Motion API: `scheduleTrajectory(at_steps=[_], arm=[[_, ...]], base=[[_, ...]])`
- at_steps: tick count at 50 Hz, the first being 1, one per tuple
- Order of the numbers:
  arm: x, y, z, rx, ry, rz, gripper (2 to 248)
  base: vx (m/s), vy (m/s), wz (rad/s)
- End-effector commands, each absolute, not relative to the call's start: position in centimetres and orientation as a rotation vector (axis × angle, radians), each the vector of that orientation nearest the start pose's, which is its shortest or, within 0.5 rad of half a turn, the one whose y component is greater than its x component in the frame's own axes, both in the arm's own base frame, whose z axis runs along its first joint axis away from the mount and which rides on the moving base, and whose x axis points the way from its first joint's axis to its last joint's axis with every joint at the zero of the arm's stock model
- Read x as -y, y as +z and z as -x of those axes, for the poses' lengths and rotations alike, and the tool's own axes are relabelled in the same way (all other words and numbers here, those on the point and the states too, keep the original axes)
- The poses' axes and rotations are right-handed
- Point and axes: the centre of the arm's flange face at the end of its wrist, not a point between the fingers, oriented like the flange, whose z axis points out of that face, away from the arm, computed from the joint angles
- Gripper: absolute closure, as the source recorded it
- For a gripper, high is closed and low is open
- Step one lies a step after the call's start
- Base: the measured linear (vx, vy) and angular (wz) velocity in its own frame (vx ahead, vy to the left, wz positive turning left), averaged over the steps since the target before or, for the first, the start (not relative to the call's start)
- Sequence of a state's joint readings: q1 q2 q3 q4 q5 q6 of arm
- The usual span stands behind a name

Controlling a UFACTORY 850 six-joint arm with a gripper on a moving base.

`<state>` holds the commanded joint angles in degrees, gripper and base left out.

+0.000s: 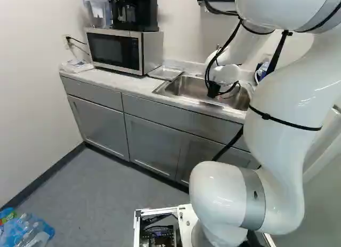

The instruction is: Rinse the cup and place it in the tray

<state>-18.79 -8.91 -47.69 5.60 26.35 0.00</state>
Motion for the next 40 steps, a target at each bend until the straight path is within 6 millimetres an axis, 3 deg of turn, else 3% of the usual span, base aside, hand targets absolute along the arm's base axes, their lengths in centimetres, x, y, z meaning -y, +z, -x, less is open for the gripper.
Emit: scheduleTrajectory(at_steps=[40], arm=[[11.2, 47.4, -50.1, -0.447, -1.735, 2.705, 124]], base=[[0.000, 0.000, 0.000]])
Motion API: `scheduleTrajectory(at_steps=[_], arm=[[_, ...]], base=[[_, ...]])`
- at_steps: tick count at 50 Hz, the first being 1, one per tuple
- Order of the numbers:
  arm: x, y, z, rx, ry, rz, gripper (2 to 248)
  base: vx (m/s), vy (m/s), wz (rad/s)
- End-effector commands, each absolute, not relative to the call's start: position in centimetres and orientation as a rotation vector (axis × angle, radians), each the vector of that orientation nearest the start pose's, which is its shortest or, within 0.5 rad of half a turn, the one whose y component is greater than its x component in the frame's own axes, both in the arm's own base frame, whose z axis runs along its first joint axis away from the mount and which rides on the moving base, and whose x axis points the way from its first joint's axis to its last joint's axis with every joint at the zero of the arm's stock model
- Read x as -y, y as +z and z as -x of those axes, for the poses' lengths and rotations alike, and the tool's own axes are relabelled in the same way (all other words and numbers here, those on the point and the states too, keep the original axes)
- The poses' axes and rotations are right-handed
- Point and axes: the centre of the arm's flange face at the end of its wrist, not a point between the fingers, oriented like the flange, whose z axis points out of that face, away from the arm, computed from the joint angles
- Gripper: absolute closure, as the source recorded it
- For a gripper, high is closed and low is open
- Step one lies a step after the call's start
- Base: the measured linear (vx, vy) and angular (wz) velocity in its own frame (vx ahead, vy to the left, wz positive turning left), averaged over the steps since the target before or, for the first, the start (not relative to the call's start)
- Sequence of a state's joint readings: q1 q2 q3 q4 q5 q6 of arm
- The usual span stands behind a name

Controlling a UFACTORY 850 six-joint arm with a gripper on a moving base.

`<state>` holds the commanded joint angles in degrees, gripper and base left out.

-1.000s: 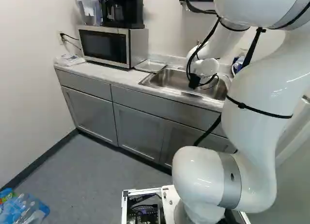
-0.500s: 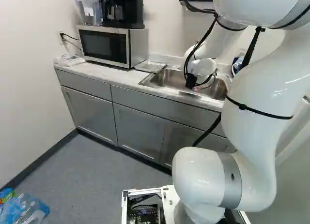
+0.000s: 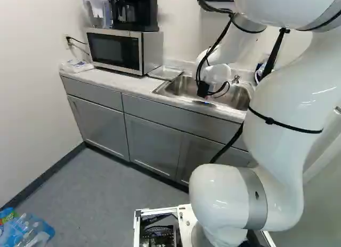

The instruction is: Rinse the cup and place it in the tray

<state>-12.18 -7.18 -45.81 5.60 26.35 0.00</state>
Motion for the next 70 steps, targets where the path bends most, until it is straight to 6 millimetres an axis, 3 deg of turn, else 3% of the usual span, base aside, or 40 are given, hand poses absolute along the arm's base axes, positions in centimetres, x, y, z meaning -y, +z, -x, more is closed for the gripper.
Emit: scheduleTrajectory(at_steps=[25, 43, 70], arm=[[7.5, 47.4, -50.6, -0.344, -1.718, 2.685, 124], [7.5, 47.5, -50.6, -0.343, -1.721, 2.683, 124], [7.4, 50.3, -50.1, -0.340, -1.794, 2.636, 124]], base=[[0.000, 0.000, 0.000], [0.000, 0.000, 0.000], [0.000, 0.000, 0.000]])
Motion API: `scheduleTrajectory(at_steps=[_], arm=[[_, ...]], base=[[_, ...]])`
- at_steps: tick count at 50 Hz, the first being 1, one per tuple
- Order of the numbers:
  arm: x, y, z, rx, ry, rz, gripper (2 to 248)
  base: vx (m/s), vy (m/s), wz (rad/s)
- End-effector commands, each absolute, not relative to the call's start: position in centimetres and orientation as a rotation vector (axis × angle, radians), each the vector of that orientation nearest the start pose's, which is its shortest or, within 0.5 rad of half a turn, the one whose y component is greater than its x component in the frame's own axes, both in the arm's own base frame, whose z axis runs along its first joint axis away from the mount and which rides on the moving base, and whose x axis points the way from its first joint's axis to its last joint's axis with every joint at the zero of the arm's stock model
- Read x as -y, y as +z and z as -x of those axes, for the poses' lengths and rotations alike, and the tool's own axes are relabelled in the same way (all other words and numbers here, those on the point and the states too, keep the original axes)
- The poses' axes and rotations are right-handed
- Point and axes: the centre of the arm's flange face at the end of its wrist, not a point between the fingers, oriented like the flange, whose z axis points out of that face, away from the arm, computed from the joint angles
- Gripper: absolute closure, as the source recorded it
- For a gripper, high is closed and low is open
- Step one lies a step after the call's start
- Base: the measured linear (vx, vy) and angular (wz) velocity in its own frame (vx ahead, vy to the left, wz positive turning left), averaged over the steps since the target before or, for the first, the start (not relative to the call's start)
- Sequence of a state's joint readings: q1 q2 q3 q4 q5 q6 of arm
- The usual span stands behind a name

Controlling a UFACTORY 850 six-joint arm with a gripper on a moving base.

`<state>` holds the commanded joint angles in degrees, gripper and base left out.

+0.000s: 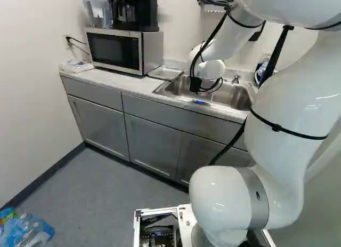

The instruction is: Rinse the cup and place it in the tray

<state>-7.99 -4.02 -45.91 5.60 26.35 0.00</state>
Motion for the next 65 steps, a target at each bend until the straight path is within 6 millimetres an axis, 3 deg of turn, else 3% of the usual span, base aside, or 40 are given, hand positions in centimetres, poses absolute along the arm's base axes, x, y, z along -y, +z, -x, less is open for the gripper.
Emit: scheduleTrajectory(at_steps=[65], arm=[[6.5, 56.6, -50.7, -0.308, -1.850, 2.578, 124]], base=[[0.000, 0.000, 0.000]])
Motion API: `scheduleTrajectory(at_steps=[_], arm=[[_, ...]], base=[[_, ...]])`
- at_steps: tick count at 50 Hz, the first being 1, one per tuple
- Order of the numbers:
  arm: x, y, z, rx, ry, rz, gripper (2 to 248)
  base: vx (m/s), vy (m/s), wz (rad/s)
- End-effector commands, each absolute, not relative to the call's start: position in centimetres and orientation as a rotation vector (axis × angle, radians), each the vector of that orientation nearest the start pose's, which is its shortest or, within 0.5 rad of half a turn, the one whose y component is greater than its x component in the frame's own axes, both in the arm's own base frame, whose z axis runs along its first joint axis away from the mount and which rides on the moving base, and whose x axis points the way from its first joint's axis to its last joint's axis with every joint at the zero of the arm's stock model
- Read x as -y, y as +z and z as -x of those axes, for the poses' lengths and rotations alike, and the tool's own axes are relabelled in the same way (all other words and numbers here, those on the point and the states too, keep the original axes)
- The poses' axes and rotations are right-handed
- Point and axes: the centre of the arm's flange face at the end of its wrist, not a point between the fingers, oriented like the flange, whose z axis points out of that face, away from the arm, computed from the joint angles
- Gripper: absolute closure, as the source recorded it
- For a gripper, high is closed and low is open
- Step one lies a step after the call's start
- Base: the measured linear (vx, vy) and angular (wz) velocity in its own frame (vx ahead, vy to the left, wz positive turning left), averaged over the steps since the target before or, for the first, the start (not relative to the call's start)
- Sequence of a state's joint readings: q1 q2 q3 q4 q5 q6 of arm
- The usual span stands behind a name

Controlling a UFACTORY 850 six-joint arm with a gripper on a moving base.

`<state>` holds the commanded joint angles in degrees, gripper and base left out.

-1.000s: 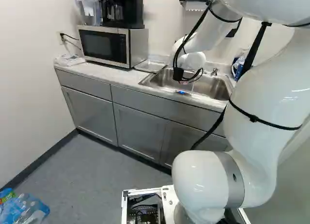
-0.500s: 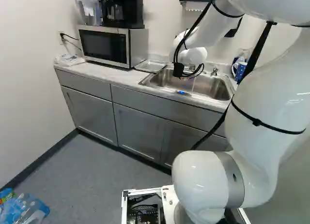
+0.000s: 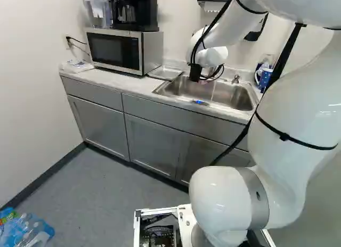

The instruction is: Rinse the cup and place it in the tray

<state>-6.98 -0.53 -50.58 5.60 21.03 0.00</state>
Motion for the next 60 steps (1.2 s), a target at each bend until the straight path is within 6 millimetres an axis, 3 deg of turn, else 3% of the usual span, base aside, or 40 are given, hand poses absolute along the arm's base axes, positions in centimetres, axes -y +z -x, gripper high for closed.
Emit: scheduleTrajectory(at_steps=[51, 60], arm=[[5.4, 61.5, -52.1, -0.270, -1.857, 2.549, 124], [5.4, 61.5, -52.1, -0.270, -1.857, 2.549, 124]], base=[[0.000, 0.000, 0.000], [0.000, 0.000, 0.000]])
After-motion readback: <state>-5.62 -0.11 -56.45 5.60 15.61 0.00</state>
